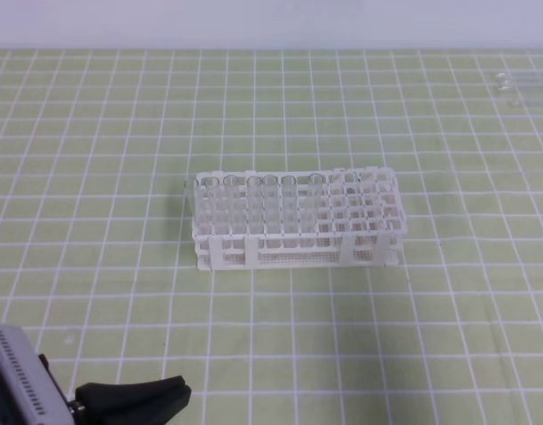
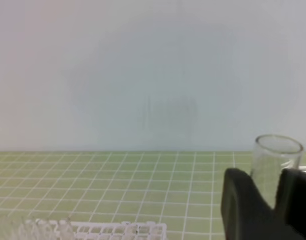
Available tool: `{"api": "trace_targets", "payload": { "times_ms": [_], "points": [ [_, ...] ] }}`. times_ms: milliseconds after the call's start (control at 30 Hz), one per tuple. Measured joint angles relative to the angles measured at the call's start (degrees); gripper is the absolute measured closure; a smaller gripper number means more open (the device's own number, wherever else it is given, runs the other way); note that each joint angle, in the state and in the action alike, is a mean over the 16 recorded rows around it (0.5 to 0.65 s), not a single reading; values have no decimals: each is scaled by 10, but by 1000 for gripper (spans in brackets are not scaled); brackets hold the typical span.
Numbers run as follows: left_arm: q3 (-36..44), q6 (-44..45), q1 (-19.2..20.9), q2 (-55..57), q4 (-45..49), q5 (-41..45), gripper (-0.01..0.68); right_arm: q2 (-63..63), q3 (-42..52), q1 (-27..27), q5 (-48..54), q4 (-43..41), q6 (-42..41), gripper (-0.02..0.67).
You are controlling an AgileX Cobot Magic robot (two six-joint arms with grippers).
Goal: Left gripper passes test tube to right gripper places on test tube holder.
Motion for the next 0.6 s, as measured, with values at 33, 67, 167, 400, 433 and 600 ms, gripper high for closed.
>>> {"api": "trace_targets", "payload": {
  "times_ms": [33, 67, 167, 400, 433, 600],
  "points": [
    [0, 0, 0, 0, 0, 0, 672, 0, -1, 2, -5, -15, 20, 638],
    [0, 0, 0, 0, 0, 0, 672, 0, -2, 4, -8, -28, 37, 638],
    [0, 0, 0, -1, 0, 1, 672, 0, -3, 12, -16, -58, 75, 638],
    [0, 0, 0, 0, 0, 1, 672, 0, -3, 30, -21, -97, 110, 638],
    [0, 0, 0, 0, 0, 1, 672, 0, -3, 33, -22, -100, 115, 638],
    [0, 0, 0, 0, 0, 0, 672, 0, -3, 48, -40, -127, 151, 638]
  ]
}}
